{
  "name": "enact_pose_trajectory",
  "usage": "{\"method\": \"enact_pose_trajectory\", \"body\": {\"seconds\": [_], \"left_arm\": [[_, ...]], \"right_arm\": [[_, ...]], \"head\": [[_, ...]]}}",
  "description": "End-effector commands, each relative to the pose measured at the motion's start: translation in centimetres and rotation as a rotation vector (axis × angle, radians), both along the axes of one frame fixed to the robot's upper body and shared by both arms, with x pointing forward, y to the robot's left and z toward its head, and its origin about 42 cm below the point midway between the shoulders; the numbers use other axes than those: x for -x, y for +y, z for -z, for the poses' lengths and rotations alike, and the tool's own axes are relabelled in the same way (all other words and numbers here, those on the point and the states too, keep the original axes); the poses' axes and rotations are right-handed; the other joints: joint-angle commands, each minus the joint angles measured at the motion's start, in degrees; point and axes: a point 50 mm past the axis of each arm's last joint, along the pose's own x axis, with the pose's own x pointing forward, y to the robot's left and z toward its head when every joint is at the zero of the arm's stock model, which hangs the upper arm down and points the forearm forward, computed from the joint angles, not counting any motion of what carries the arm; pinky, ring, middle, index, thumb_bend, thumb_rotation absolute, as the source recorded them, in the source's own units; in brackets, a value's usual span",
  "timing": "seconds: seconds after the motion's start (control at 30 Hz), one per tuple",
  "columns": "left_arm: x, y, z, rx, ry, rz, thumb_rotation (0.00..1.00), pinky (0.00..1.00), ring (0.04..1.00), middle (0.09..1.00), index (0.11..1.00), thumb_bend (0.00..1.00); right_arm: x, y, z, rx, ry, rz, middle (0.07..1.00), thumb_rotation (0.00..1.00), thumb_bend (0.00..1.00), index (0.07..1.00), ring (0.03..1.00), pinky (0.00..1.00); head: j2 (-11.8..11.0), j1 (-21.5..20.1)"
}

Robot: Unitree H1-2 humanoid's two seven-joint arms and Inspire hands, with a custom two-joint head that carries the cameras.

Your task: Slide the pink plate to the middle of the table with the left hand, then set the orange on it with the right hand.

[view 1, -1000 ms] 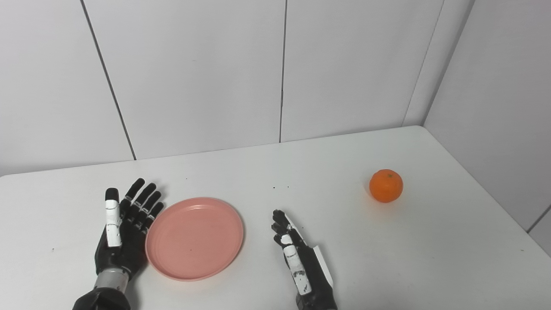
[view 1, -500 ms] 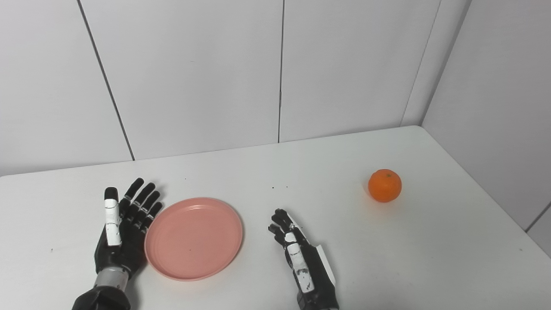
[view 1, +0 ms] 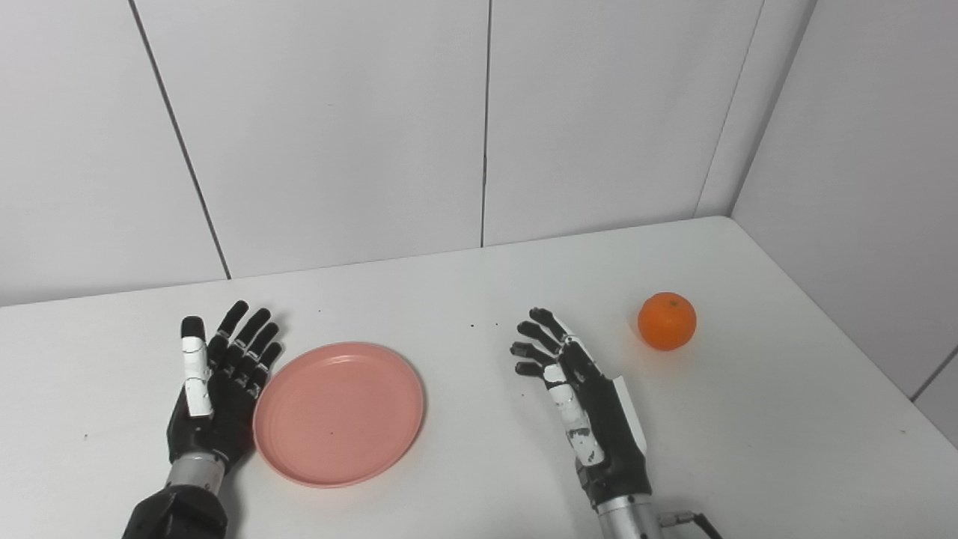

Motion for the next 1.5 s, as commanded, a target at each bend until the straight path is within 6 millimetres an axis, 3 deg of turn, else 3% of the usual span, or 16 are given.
{"method": "enact_pose_trajectory", "body": {"seconds": [0.0,0.3,0.5,0.73,0.93,0.97,1.0,1.03,1.07,1.47], "left_arm": [[0.2,0.3,1.5,-0.02,0.078,-0.012,0.77,0.92,0.888,0.827,0.847,0.9],[0.2,0.4,1.5,-0.012,0.079,-0.018,0.75,0.93,0.878,0.813,0.819,0.92],[0.2,0.5,1.5,-0.017,0.075,-0.012,0.75,0.92,0.882,0.818,0.844,0.91],[0.5,0.5,1.6,-0.022,0.083,-0.02,0.76,0.92,0.87,0.811,0.822,0.89],[0.6,0.7,1.7,-0.014,0.087,-0.018,0.77,0.98,0.894,0.83,0.814,0.87],[0.6,0.7,1.8,-0.016,0.086,-0.018,0.77,0.96,0.889,0.828,0.809,0.88],[0.5,0.7,1.8,-0.019,0.085,-0.019,0.77,0.96,0.888,0.828,0.808,0.88],[0.5,0.7,1.8,-0.022,0.084,-0.019,0.77,0.95,0.883,0.822,0.81,0.88],[0.5,0.7,1.8,-0.021,0.086,-0.02,0.77,0.95,0.883,0.822,0.81,0.88],[0.6,0.6,1.8,-0.02,0.082,-0.011,0.76,0.94,0.876,0.816,0.814,0.9]], "right_arm": [[-0.9,-0.7,-2.4,0.097,-0.081,0.004,0.783,0.92,0.78,0.83,0.743,0.7],[-3.7,-3.4,-6.3,0.383,-0.185,0.092,0.772,0.92,0.83,0.798,0.736,0.64],[-5.9,-5.5,-8.6,0.851,-0.288,0.266,0.765,0.94,0.84,0.795,0.704,0.6],[-7.7,-8.3,-9.7,1.098,-0.286,0.382,0.763,0.83,0.85,0.757,0.71,0.61],[-8.9,-10.4,-9.9,1.228,-0.286,0.484,0.76,0.83,0.86,0.737,0.727,0.7],[-9.0,-10.6,-9.9,1.248,-0.289,0.501,0.764,0.86,0.86,0.735,0.77,0.82],[-9.3,-10.9,-10.0,1.272,-0.287,0.518,0.765,0.87,0.85,0.735,0.777,0.84],[-9.4,-11.1,-10.0,1.288,-0.286,0.53,0.774,0.89,0.85,0.737,0.815,0.93],[-9.7,-11.3,-10.0,1.296,-0.275,0.539,0.775,0.89,0.85,0.737,0.818,0.94],[-11.2,-14.3,-9.0,1.313,-0.1,0.552,0.751,0.87,0.85,0.727,0.765,0.8]], "head": [[-0.1,-0.1],[0.0,-0.2],[0.1,-0.1],[0.2,0.0],[0.0,0.0],[0.0,0.0],[0.0,0.0],[0.0,0.0],[-0.1,-0.2],[-0.1,-0.2]]}}
